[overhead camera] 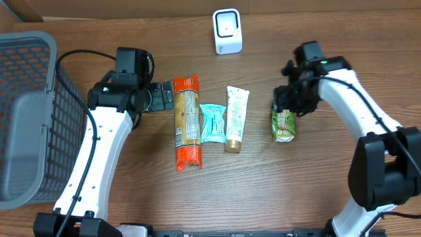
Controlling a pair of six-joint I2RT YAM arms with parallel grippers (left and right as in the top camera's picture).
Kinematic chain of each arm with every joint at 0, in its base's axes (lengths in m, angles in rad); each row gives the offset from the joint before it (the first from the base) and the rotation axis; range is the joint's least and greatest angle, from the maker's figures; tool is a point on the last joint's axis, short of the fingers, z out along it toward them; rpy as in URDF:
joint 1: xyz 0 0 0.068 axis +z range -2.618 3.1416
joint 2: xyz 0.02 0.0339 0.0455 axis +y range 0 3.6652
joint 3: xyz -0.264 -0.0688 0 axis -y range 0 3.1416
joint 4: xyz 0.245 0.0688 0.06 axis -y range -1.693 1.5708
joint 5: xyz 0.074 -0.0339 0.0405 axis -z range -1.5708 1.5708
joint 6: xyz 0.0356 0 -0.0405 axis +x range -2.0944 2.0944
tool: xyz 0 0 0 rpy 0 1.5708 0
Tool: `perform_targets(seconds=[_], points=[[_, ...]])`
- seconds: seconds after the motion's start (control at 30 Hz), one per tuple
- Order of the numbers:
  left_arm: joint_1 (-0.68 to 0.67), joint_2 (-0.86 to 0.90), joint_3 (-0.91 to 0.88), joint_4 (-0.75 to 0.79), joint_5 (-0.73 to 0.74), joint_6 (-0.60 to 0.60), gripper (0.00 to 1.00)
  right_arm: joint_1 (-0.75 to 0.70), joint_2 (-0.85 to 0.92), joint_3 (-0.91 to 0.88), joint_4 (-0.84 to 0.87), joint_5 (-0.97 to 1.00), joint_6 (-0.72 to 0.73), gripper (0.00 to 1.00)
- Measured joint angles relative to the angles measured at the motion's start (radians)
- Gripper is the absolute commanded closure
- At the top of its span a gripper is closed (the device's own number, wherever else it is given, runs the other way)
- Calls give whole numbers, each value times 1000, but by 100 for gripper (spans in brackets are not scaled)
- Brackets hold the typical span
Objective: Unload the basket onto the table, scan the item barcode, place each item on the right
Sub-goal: 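Lift the snack bag with the right gripper and rotate it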
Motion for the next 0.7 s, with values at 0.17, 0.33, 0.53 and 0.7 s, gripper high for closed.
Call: perform_targets(seconds=[0.17, 0.33, 0.53, 0.7], points=[[0, 0, 0, 0, 0, 0, 0, 66, 25, -10, 14, 148, 88, 24], [0, 0, 0, 0, 0, 0, 0, 71, 90, -15, 38, 234, 119, 18], [0, 0, 0, 0, 0, 0, 0, 70, 144, -19, 124, 304, 122, 34], [0, 0, 0, 0, 0, 0, 1, 71, 146, -20, 138, 317, 118, 57]])
